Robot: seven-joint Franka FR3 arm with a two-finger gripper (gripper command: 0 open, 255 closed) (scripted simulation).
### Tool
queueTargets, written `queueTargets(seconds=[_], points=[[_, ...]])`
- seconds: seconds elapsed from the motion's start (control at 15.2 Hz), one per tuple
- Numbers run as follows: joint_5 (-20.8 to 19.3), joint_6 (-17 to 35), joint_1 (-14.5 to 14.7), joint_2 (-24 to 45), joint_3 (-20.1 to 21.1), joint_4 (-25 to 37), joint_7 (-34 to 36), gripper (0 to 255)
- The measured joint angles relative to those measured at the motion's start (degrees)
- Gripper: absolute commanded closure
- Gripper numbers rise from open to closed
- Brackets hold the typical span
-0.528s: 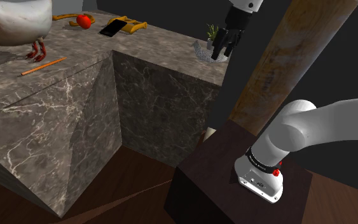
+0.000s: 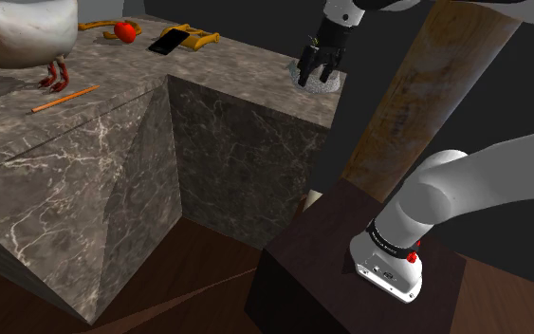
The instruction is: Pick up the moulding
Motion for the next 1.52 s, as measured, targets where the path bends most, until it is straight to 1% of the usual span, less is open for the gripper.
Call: queueTargets(seconds=[0.13, 0.33, 0.73, 1.19, 1.39, 1.52], points=[[-1.05, 3.17, -1.20, 2.46, 0.02, 0.32, 1.21, 0], [-2.77, 7.96, -3.03, 7.93, 0.01, 2.46, 3.16, 0], [-6.61, 15.59, -6.52, 17.88, -0.27, 7.72, 7.70, 0], [-11.58, 21.82, -9.88, 28.73, -1.22, 15.58, 13.82, 0], [-13.54, 23.36, -11.09, 34.02, -1.99, 20.74, 16.24, 0], [-14.74, 24.61, -11.80, 36.64, -2.64, 22.94, 17.69, 0]])
